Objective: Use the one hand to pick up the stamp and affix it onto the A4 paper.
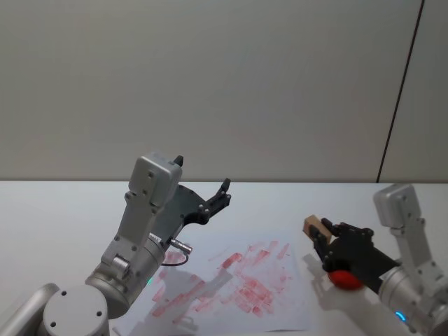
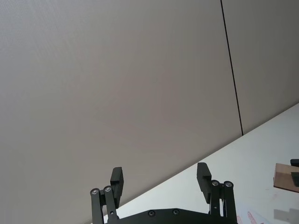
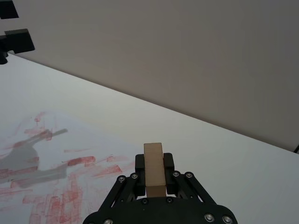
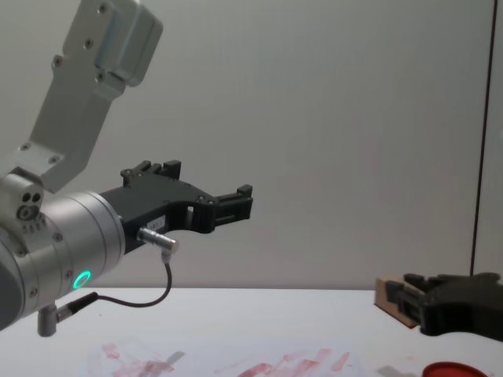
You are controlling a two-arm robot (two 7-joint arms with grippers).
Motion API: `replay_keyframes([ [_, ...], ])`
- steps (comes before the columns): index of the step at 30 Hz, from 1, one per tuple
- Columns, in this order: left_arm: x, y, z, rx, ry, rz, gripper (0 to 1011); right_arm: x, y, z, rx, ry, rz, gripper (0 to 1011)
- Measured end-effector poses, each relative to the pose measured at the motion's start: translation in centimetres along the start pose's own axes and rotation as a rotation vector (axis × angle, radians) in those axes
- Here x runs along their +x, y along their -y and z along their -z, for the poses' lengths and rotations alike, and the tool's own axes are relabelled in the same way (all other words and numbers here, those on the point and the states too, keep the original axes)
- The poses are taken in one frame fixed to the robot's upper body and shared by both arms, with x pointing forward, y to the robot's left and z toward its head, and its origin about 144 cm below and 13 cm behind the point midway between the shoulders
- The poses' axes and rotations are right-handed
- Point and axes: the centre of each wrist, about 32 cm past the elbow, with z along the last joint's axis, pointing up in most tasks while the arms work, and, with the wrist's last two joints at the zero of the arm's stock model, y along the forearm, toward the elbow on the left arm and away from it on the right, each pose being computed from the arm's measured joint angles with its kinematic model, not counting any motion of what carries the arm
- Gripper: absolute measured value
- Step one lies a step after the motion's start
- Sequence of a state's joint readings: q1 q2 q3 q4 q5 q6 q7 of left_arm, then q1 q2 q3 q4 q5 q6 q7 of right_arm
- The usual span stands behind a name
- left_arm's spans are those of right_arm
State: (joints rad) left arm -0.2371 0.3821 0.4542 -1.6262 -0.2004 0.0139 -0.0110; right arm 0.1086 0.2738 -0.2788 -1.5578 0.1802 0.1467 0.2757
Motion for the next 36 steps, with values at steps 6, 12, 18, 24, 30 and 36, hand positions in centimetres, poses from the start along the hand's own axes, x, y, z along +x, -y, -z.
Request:
replay_keyframes([
  [6, 0.0, 0.0, 0.0, 0.0, 0.0, 0.0, 1002, 0.8, 0.7, 0.4, -0.015, -0.006, 0.03, 216],
  [12, 0.0, 0.0, 0.0, 0.0, 0.0, 0.0, 1002, 1.5, 1.1, 0.9, -0.039, -0.009, 0.052, 216],
  [18, 0.0, 0.0, 0.0, 0.0, 0.0, 0.0, 1002, 2.0, 1.4, 1.4, -0.061, -0.01, 0.065, 216],
  [24, 0.0, 0.0, 0.0, 0.0, 0.0, 0.0, 1003, 2.2, 1.5, 1.8, -0.078, -0.008, 0.071, 216],
  [30, 0.0, 0.0, 0.0, 0.0, 0.0, 0.0, 1003, 2.4, 1.5, 2.2, -0.094, -0.003, 0.071, 216],
  [36, 0.0, 0.0, 0.0, 0.0, 0.0, 0.0, 1003, 2.5, 1.4, 2.4, -0.106, 0.002, 0.068, 214],
])
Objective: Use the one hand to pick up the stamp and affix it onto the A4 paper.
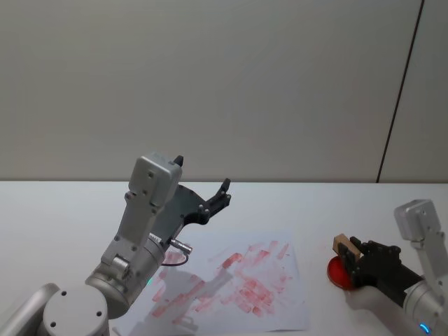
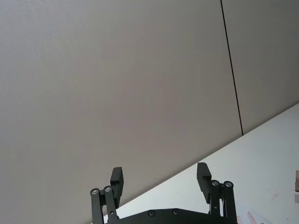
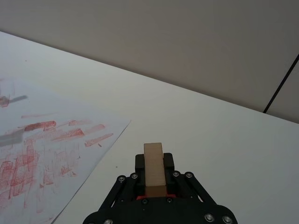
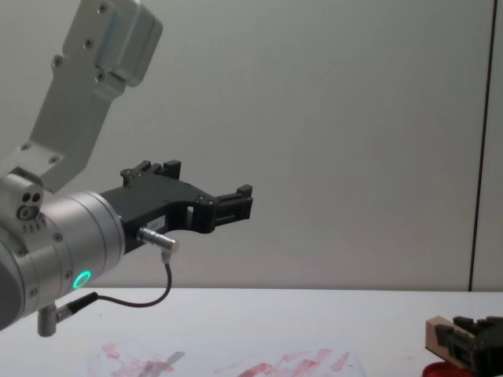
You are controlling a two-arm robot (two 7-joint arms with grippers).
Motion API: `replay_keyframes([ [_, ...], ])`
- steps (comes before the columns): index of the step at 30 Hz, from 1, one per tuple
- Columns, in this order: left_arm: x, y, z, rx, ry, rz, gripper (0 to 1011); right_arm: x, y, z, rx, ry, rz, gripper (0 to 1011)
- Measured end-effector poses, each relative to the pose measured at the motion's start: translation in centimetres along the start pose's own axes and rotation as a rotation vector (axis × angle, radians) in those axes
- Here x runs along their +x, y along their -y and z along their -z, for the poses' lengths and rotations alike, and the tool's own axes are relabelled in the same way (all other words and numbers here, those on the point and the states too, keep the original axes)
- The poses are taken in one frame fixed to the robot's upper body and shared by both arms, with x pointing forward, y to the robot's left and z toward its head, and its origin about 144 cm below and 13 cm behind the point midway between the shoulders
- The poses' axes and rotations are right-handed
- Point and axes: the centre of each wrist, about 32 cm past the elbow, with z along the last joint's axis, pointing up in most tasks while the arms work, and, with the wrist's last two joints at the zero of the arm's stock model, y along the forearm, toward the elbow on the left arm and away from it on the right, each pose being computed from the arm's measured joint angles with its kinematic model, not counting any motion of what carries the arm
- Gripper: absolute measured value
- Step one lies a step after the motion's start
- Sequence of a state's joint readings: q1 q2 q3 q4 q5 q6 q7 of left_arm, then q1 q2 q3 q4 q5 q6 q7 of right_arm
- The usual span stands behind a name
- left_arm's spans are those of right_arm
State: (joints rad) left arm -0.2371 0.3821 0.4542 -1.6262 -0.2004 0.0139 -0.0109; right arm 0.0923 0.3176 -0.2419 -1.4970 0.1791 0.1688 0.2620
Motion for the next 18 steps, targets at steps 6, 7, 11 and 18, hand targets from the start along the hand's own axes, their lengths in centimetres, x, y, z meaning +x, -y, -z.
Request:
replay_keyframes([
  [6, 0.0, 0.0, 0.0, 0.0, 0.0, 0.0, 1002, 0.02, -0.08, 0.19, -0.01, 0.005, -0.004, 216],
  [7, 0.0, 0.0, 0.0, 0.0, 0.0, 0.0, 1002, 0.02, -0.09, 0.22, -0.012, 0.006, -0.005, 216],
  [11, 0.0, 0.0, 0.0, 0.0, 0.0, 0.0, 1002, 0.02, -0.11, 0.37, -0.021, 0.009, -0.007, 216],
  [18, 0.0, 0.0, 0.0, 0.0, 0.0, 0.0, 1002, 0.04, -0.09, 0.56, -0.032, 0.012, -0.01, 276],
])
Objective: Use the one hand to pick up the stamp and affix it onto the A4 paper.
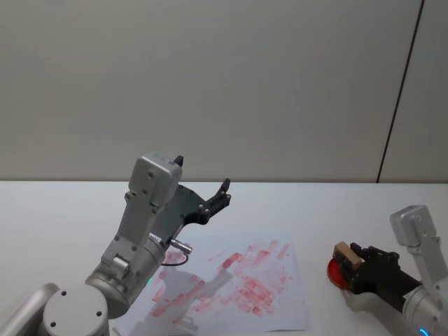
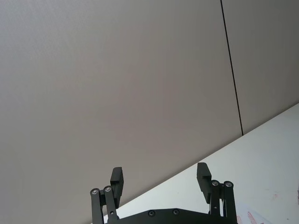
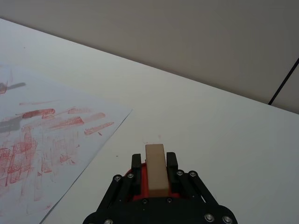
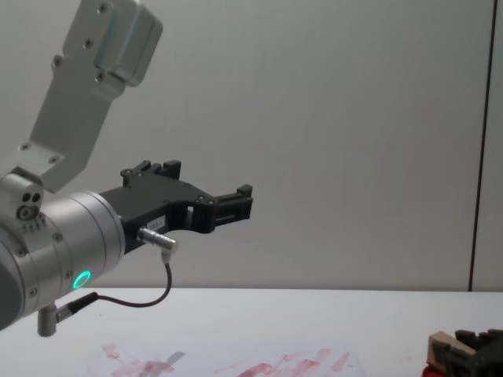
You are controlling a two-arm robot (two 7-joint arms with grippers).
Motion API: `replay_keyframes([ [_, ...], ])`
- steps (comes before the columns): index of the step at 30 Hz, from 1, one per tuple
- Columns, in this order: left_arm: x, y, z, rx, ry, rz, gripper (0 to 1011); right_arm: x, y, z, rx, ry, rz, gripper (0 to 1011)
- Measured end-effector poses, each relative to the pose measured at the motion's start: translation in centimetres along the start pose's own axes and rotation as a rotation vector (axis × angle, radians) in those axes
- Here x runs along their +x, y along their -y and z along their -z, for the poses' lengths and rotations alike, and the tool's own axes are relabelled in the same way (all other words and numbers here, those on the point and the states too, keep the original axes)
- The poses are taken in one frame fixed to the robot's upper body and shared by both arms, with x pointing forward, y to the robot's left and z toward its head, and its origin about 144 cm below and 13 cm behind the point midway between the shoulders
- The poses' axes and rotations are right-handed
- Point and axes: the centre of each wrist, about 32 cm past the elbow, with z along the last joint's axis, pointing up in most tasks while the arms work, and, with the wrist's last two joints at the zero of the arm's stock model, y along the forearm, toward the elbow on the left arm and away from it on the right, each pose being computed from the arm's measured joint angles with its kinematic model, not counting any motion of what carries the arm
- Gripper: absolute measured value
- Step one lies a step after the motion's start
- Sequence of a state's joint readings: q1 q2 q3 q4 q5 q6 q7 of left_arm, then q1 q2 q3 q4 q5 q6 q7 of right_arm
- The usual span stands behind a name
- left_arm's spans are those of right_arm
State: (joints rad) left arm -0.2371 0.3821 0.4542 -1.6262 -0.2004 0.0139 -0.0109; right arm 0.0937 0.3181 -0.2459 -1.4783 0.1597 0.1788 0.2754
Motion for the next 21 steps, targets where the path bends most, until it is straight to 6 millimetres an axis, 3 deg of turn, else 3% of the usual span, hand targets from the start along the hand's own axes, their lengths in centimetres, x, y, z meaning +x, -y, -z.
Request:
replay_keyframes([
  [8, 0.0, 0.0, 0.0, 0.0, 0.0, 0.0, 1003, 0.1, 0.1, 0.1, -0.003, -0.006, 0.002, 566],
  [21, 0.0, 0.0, 0.0, 0.0, 0.0, 0.0, 1002, 0.1, 0.2, -1.3, 0.088, -0.047, 0.021, 925],
])
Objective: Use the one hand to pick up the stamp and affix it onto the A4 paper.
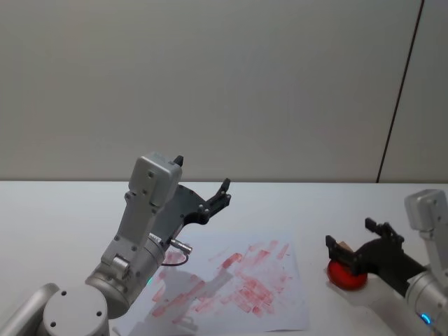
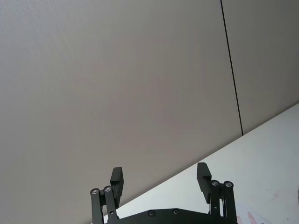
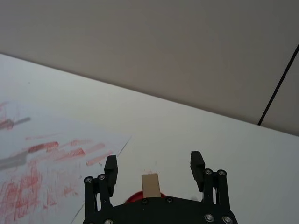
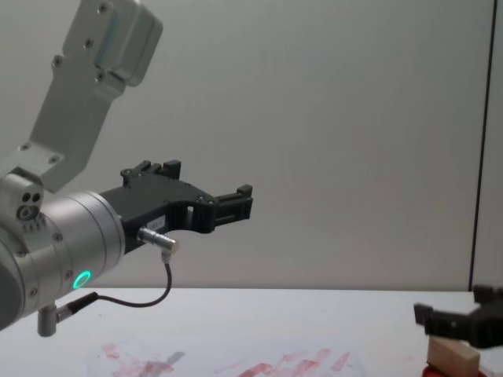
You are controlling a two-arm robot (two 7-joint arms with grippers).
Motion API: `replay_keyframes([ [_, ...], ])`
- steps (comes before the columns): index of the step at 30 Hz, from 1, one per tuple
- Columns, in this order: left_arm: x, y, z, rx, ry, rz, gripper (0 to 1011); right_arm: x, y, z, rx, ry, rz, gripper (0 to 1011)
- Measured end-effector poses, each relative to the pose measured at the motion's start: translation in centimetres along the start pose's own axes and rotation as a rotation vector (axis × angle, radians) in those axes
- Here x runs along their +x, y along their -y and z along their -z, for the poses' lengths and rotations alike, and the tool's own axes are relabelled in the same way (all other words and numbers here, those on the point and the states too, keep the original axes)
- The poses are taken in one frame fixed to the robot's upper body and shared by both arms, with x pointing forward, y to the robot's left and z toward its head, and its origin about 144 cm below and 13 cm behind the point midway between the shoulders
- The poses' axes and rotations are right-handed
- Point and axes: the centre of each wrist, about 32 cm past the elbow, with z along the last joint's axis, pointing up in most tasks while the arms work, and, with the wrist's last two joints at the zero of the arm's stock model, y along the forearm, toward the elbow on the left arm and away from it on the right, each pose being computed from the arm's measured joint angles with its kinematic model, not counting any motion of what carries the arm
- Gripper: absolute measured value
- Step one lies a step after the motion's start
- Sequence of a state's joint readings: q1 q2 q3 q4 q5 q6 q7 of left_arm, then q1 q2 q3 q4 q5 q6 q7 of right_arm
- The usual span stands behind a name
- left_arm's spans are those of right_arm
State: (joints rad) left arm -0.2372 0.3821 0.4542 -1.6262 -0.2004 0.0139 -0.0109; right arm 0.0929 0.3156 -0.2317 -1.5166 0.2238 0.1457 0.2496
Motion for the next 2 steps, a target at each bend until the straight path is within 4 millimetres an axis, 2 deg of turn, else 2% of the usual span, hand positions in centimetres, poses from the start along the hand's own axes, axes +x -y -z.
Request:
replay_keyframes([
  [2, 0.0, 0.0, 0.0, 0.0, 0.0, 0.0, 1002, -0.05, 0.0, -0.35, 0.021, -0.008, 0.005, 981],
])
